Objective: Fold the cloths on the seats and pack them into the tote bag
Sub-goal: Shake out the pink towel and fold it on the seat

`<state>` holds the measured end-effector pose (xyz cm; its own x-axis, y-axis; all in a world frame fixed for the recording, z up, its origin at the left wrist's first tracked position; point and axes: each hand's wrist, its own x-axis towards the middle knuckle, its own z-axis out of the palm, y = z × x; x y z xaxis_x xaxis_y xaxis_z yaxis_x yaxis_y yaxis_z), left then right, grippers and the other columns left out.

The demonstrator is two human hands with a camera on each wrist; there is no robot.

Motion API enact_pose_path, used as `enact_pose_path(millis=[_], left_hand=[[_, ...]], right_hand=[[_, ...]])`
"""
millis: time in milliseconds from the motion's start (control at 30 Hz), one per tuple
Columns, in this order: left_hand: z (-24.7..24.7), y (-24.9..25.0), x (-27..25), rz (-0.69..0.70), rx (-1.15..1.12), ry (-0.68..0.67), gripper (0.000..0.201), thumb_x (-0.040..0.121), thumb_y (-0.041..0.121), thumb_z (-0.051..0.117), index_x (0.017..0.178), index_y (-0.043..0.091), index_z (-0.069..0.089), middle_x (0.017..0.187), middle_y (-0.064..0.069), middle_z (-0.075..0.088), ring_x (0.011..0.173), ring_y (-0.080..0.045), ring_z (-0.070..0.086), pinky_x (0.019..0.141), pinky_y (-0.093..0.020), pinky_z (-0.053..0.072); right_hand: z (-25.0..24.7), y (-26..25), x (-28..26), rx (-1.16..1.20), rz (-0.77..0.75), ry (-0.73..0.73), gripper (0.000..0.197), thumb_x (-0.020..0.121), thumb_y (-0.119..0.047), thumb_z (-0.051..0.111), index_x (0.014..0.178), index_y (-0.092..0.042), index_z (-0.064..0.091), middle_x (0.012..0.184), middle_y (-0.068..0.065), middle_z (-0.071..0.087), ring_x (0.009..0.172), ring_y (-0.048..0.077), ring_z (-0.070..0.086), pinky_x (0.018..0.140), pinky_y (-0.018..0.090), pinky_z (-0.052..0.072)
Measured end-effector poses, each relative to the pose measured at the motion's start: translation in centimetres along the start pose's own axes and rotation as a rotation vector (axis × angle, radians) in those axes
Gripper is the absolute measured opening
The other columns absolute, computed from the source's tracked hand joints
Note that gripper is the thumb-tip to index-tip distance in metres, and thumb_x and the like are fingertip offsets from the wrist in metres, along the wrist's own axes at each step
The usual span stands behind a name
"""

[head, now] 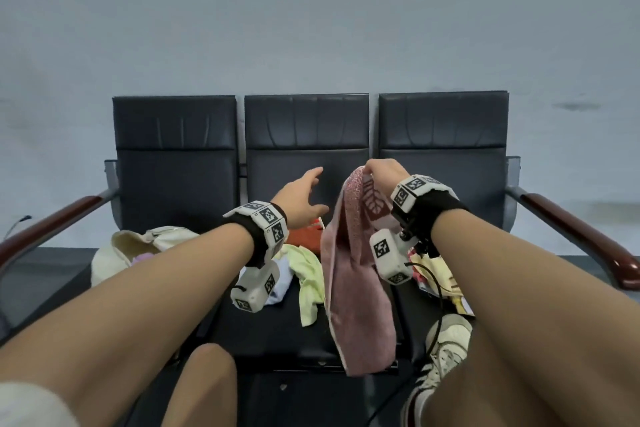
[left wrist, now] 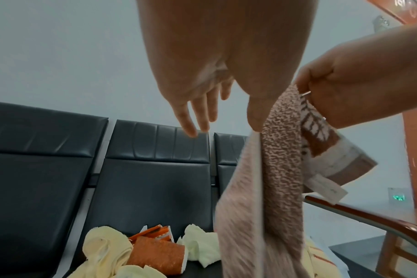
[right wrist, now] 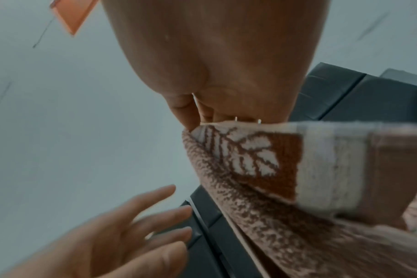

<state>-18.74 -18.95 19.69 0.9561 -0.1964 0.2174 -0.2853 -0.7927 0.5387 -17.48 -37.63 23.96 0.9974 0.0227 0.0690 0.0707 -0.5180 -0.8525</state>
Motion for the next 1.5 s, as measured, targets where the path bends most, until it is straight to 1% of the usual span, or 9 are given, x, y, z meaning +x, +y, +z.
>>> enact_pose_path(millis=[100,233,300,433,567,767,1067,1367,1500], left_hand=[[-0.1,1.1,-1.2,0.013,0.002,-0.033,0.066,0.092,0.027,0.069,0.150,0.017,0.038,0.149,-0.004,0.048,0.136,-0.020,0.046,0.108,-0.028,0.036],[-0.1,2.2,-2.8,-0.004,0.039,-0.017,0.034,0.091,0.024,0.067,0.121,0.013,0.056,0.124,-0.005,0.063,0.115,-0.023,0.059,0.092,-0.034,0.046],[-0.1,2.4,-3.6,-0.046,0.049,0.049,0.022,0.089,0.024,0.067,0.105,0.011,0.057,0.107,-0.005,0.065,0.102,-0.026,0.061,0.077,-0.031,0.042],[-0.2,2.1,-5.6,-0.163,-0.081,0.031,0.035,0.081,0.036,0.079,0.096,0.007,0.065,0.093,-0.006,0.070,0.089,-0.024,0.067,0.075,-0.038,0.054],[0.3,1.8,-7.3,-0.212,-0.066,0.019,0.024,0.080,0.032,0.078,0.097,0.016,0.072,0.091,0.000,0.071,0.081,-0.013,0.065,0.066,-0.025,0.049],[1.2,2.7,-8.4,-0.285,-0.165,-0.028,0.017,0.083,0.010,0.059,0.067,0.014,0.053,0.074,-0.004,0.058,0.071,-0.023,0.057,0.062,-0.028,0.044],[2.7,2.5,-8.3,-0.393,-0.491,-0.203,0.046,0.081,0.030,0.080,0.117,0.005,0.066,0.107,-0.008,0.073,0.098,-0.025,0.070,0.095,-0.036,0.055],[0.9,1.5,-7.5,-0.454,-0.841,0.142,0.038,0.095,0.033,0.063,0.117,0.003,0.066,0.106,-0.013,0.073,0.096,-0.027,0.070,0.095,-0.038,0.053],[-1.0,1.4,-7.4,-0.438,-1.021,0.237,0.020,0.094,0.025,0.063,0.102,0.008,0.068,0.080,-0.007,0.073,0.071,-0.020,0.067,0.073,-0.033,0.051]], right_hand=[[0.3,-0.7,-1.3,0.097,0.001,-0.022,0.037,0.099,-0.018,0.045,0.129,0.002,0.058,0.133,0.020,0.057,0.099,0.023,0.059,0.062,0.019,0.043],[1.5,-2.3,-3.7,0.148,-0.021,-0.017,0.037,0.101,-0.015,0.045,0.133,0.002,0.054,0.136,0.021,0.055,0.125,0.033,0.052,0.078,0.026,0.044],[1.7,-2.9,-4.8,0.185,-0.065,0.000,0.035,0.101,-0.013,0.046,0.132,0.001,0.055,0.131,0.020,0.058,0.119,0.030,0.055,0.089,0.024,0.042],[1.8,-2.7,-5.0,0.240,-0.127,0.034,0.019,0.095,-0.012,0.054,0.108,-0.008,0.066,0.086,0.002,0.062,0.076,0.011,0.057,0.062,0.013,0.048],[1.5,-2.2,-5.4,0.126,-0.245,0.147,0.011,0.092,-0.020,0.061,0.088,-0.017,0.071,0.087,-0.001,0.068,0.090,0.015,0.064,0.086,0.029,0.051],[1.8,-2.3,-6.4,-0.011,-0.291,0.204,0.009,0.089,-0.030,0.064,0.087,-0.029,0.073,0.080,-0.009,0.067,0.084,0.010,0.064,0.074,0.019,0.044],[2.9,-2.8,-6.5,-0.131,-0.325,0.218,0.021,0.088,-0.028,0.058,0.095,-0.032,0.078,0.095,-0.004,0.075,0.092,0.018,0.069,0.087,0.029,0.055],[4.2,-2.7,-6.3,-0.156,-0.329,0.117,0.042,0.094,-0.030,0.058,0.136,-0.025,0.056,0.109,0.001,0.069,0.109,0.018,0.062,0.088,0.020,0.042],[4.8,-2.3,-5.9,-0.283,-0.274,0.085,0.028,0.095,-0.032,0.056,0.118,-0.018,0.063,0.115,0.002,0.067,0.110,0.022,0.060,0.082,0.023,0.038]])
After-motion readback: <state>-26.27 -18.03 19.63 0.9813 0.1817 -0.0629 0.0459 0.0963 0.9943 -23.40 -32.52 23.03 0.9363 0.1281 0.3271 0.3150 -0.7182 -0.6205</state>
